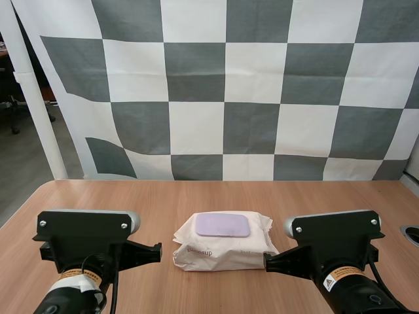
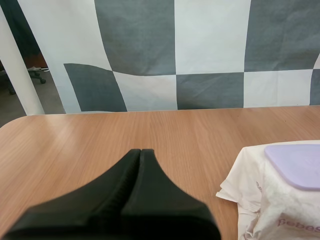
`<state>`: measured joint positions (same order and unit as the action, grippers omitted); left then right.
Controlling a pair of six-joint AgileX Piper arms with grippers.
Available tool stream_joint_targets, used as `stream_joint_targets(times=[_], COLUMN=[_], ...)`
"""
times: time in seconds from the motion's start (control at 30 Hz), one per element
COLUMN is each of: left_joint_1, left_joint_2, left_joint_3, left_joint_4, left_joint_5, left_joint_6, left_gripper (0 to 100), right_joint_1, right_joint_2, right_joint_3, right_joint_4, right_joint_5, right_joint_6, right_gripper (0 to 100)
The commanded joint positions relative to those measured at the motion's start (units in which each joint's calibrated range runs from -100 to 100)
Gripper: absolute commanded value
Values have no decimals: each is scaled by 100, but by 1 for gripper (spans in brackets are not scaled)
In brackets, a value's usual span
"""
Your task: Open the wet wipes lid
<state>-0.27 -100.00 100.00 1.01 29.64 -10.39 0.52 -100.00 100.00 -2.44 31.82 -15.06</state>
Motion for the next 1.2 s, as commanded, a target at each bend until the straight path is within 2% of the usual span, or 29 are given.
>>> stream_joint_targets(times=[0.0, 0.33, 0.5, 0.6, 0.93, 1.17], left_joint_1=[-2, -2, -2, -2, -2, -2], left_joint_2=[0, 0, 0, 0, 0, 0], left_joint_3=[0, 0, 0, -14, -1449, -2421], left_joint_4=[4, 4, 16, 41, 50, 50], left_joint_5=[-7, -7, -392, -430, -430, -159], left_joint_6=[1, 1, 1, 1, 205, 459], left_gripper=[0, 0, 0, 0, 0, 0], right_joint_1=[2, 2, 2, 2, 2, 2], right_joint_2=[0, 0, 0, 0, 0, 0], right_joint_3=[0, 0, 0, -48, -1600, -2293], right_joint_4=[-3, -3, -3, 20, 31, 31], right_joint_5=[-8, -8, -717, -734, -734, -389], right_joint_6=[8, 8, 18, 53, 54, 54], right_gripper=[0, 0, 0, 0, 0, 0])
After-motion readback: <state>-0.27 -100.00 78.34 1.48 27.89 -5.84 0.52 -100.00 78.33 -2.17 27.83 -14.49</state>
